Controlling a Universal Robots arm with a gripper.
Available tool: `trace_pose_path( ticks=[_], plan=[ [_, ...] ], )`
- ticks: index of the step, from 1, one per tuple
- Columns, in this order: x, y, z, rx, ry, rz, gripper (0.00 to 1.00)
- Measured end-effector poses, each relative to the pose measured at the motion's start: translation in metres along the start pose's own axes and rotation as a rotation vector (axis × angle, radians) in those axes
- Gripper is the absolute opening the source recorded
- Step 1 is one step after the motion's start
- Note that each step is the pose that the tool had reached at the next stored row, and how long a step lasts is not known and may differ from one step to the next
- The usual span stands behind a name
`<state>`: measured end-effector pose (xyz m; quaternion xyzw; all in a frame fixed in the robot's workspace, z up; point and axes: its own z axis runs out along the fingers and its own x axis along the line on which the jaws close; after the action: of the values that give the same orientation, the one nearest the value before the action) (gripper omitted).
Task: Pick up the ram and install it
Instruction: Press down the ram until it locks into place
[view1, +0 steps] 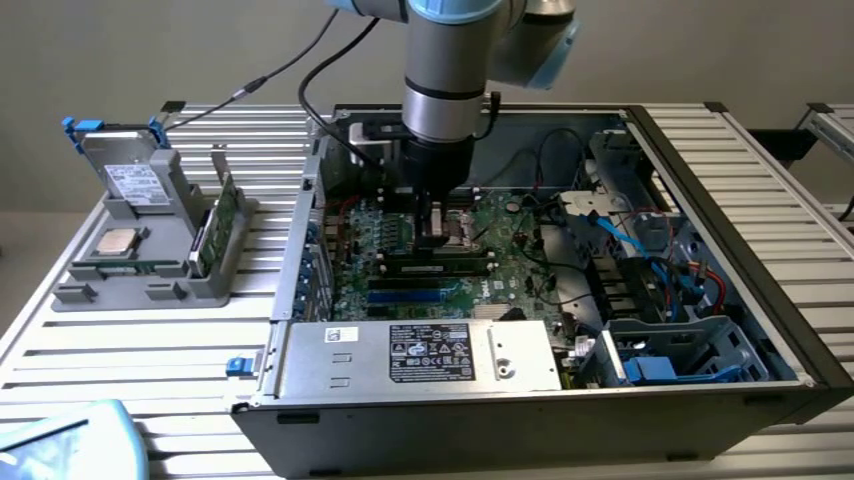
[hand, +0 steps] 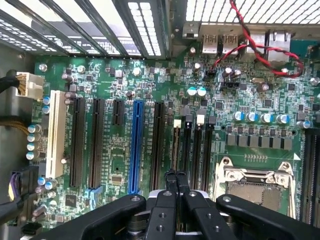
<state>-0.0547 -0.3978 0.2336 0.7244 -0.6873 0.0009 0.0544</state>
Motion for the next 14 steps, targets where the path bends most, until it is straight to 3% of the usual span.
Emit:
trace_pose_path(
  ticks=[4, 10, 14],
  plan=[
    [0.001, -0.0006, -0.0073, -0.0019, 0.0002, 0.000, 0.10],
    [0.002, -0.0186, -0.0094, -0.0041, 0.0005, 0.000, 0.10],
    [0.002, -0.0255, -0.0099, -0.0044, 0.0004, 0.000, 0.10]
  ],
)
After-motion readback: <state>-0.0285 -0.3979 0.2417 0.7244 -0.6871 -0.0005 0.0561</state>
